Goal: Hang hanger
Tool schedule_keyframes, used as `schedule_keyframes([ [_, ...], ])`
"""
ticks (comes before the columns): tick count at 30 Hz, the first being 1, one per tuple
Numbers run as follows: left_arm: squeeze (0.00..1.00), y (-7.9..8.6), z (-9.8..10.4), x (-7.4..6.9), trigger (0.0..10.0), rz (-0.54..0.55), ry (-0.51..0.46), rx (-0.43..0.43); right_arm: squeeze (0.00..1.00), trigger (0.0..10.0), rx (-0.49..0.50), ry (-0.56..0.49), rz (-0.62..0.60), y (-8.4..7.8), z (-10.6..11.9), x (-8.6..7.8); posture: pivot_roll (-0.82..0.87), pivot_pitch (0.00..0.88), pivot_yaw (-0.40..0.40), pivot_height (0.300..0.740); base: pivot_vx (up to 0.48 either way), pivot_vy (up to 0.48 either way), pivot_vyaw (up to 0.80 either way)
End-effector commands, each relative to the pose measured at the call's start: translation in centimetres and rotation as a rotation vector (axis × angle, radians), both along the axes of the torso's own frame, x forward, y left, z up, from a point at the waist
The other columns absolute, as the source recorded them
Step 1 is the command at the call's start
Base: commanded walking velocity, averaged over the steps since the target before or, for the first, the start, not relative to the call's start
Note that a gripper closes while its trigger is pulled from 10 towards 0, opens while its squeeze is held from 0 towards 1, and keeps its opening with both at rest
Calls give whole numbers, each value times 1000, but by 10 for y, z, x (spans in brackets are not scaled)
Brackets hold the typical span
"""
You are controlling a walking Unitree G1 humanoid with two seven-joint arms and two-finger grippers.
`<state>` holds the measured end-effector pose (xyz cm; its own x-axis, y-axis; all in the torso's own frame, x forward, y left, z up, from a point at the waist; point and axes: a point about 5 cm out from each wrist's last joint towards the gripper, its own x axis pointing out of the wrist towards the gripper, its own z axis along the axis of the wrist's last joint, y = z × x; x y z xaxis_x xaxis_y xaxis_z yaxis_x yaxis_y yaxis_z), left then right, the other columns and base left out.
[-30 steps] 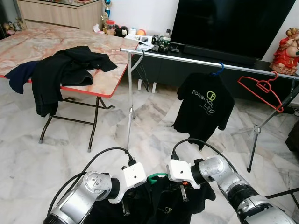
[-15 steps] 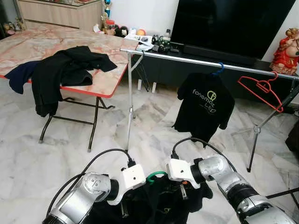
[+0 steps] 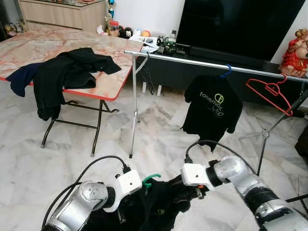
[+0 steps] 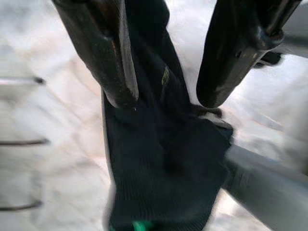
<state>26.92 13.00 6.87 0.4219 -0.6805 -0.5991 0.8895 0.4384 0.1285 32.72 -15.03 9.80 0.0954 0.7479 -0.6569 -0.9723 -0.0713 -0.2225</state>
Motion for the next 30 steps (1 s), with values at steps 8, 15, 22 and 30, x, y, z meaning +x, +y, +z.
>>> schedule_keyframes([
  [8, 0, 1, 0, 3, 10000, 187, -119, -63, 0, 10000, 278, -250, -897, -87, 9, 20, 150, 0, -93, 740, 0, 0, 0],
  [15, 0, -9, 2, 5, 10000, 301, -192, -109, 0, 10000, 177, -92, -1600, -140, -71, -40, 120, 0, -57, 740, 0, 0, 0],
  [22, 0, -8, 4, 9, 10000, 431, -249, -131, 0, 10000, -18, 79, -1847, -127, -142, -113, 118, 0, -32, 740, 0, 0, 0],
  [30, 0, 8, 10, 6, 10000, 607, -322, -174, 0, 10000, -155, 340, -1873, -85, -187, -172, 157, 0, -17, 740, 0, 0, 0],
])
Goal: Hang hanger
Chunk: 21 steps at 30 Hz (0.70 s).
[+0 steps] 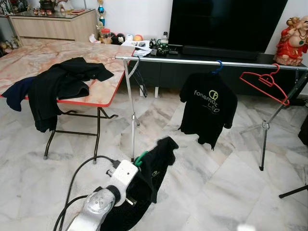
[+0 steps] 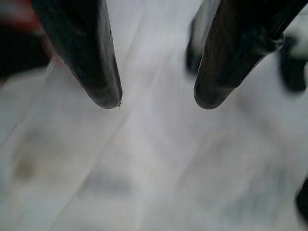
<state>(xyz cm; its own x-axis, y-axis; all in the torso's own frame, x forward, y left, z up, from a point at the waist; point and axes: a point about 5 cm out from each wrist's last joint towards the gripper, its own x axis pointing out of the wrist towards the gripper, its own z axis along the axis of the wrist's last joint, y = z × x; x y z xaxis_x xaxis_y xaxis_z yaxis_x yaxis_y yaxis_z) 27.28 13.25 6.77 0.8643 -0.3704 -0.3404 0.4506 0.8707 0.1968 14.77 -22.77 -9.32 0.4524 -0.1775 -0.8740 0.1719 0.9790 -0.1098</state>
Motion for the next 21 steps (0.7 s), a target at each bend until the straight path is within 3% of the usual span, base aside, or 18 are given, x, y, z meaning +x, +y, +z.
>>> schedule_keyframes([
  [1, 0, 12, 12, 1, 10000, 61, -80, 2, 0, 10000, -14, -15, -19, -5, 3, 5, 156, 0, -12, 740, 0, 0, 0],
  [2, 0, 26, 11, -5, 10000, 119, -94, 8, 0, 10000, -4, -14, 9, -1, 2, 4, 153, 0, -3, 740, 0, 0, 0],
  [3, 0, 26, 11, -5, 10000, 119, -94, 8, 0, 10000, -4, -14, 9, -1, 2, 4, 153, 0, -3, 740, 0, 0, 0],
  [4, 0, 39, 7, -11, 10000, 158, -94, 30, 0, 10000, 3, -19, 28, 4, 1, 4, 152, 0, 3, 740, 0, 0, 0],
  [10, 0, 66, -10, -28, 10000, 235, -62, 84, 0, 10000, -27, -2, 60, 8, 0, 3, 162, 0, 0, 740, 0, 0, 0],
  [21, 0, 48, -12, -34, 10000, 228, -68, 20, 0, 10000, -61, 30, 22, -1, -2, -7, 168, 0, -8, 740, 0, 0, 0],
])
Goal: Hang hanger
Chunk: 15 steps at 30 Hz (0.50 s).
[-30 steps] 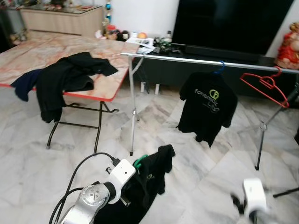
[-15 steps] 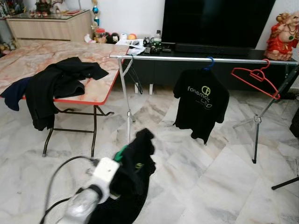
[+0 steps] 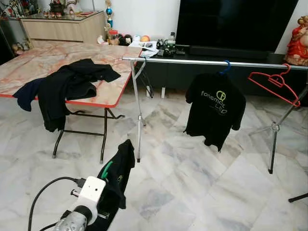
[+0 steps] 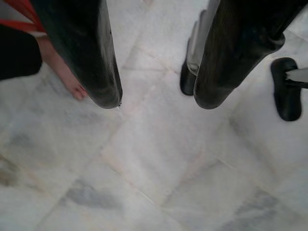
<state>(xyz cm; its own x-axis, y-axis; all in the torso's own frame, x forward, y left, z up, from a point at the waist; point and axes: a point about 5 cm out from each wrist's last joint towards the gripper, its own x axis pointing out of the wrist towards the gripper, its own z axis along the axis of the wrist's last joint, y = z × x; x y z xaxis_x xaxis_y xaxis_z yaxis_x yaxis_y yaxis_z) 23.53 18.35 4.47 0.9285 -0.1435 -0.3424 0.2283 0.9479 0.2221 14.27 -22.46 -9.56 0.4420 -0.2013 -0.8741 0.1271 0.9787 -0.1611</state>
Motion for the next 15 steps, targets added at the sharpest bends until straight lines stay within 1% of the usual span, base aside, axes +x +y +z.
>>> schedule_keyframes([
  [1, 0, -4, 10, 4, 10000, -25, -58, 13, 0, 10000, -14, 19, -39, -5, -1, -5, 178, 0, -9, 740, 0, 0, 0],
  [2, 0, -4, 9, 4, 10000, -32, -55, 19, 0, 10000, -14, 22, -44, -6, -1, -5, 179, 0, -8, 740, 0, 0, 0],
  [4, 0, -5, 11, 6, 10000, -34, -64, 12, 0, 10000, -21, 38, -57, -7, -2, -8, 181, 0, -8, 740, 255, 0, 0],
  [8, 0, -5, 13, 8, 10000, -23, -70, 5, 0, 10000, -13, 45, -61, -7, -2, -9, 186, 0, -7, 740, 300, 0, -700],
  [9, 0, -5, 12, 8, 10000, -26, -66, 7, 0, 10000, -11, 42, -42, -7, -1, -7, 182, 0, -6, 740, 319, 0, -750],
  [11, 0, -5, 12, 9, 10000, -29, -63, 8, 0, 10000, -12, 33, -42, -8, 0, -5, 183, 0, -6, 740, 319, 0, -584],
  [13, 0, -7, 13, 12, 10000, -33, -64, 7, 0, 10000, -11, 11, -43, -9, 2, 2, 187, 0, -9, 740, 322, 0, 0],
  [15, 0, -7, 14, 13, 10000, -32, -65, 6, 0, 10000, -11, 7, -42, -10, 3, 4, 187, 0, -10, 740, 322, 0, 0],
])
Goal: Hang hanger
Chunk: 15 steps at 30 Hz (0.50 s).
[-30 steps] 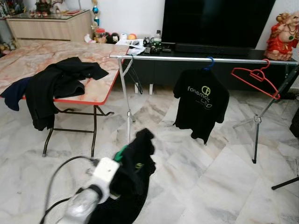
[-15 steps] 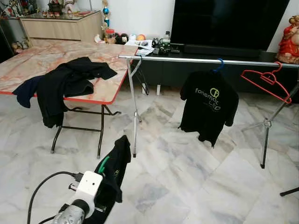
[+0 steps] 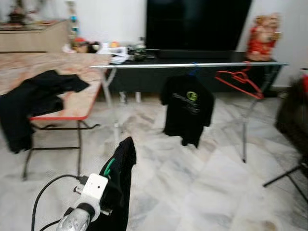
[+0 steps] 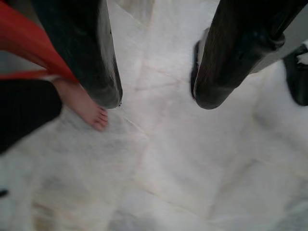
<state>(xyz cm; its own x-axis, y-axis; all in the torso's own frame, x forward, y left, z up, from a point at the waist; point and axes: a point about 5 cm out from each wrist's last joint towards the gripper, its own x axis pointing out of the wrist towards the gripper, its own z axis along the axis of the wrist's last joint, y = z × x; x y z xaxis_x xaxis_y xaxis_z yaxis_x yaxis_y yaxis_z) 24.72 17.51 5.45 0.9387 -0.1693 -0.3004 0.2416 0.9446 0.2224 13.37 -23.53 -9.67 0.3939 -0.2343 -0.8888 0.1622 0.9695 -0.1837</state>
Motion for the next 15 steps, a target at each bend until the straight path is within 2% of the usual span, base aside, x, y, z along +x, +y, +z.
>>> schedule_keyframes([
  [1, 0, 1, 4, 2, 10000, -5, -23, 14, 0, 10000, 4, -40, -1, 1, 5, 14, 184, 0, -9, 740, 322, 0, 0],
  [6, 0, -1, 2, -2, 10000, -12, -10, 6, 0, 10000, 11, -48, 20, 1, 6, 17, 168, 0, 5, 740, 324, 0, 0],
  [10, 0, -1, 2, 0, 10000, -21, -3, 14, 0, 10000, 20, -40, 10, 7, 2, 10, 173, 0, 8, 740, 326, 0, 0],
  [15, 0, 0, 4, 2, 10000, -19, -10, 14, 0, 10000, 19, -38, 16, 8, 2, 11, 177, 0, 9, 740, 326, 0, 0],
])
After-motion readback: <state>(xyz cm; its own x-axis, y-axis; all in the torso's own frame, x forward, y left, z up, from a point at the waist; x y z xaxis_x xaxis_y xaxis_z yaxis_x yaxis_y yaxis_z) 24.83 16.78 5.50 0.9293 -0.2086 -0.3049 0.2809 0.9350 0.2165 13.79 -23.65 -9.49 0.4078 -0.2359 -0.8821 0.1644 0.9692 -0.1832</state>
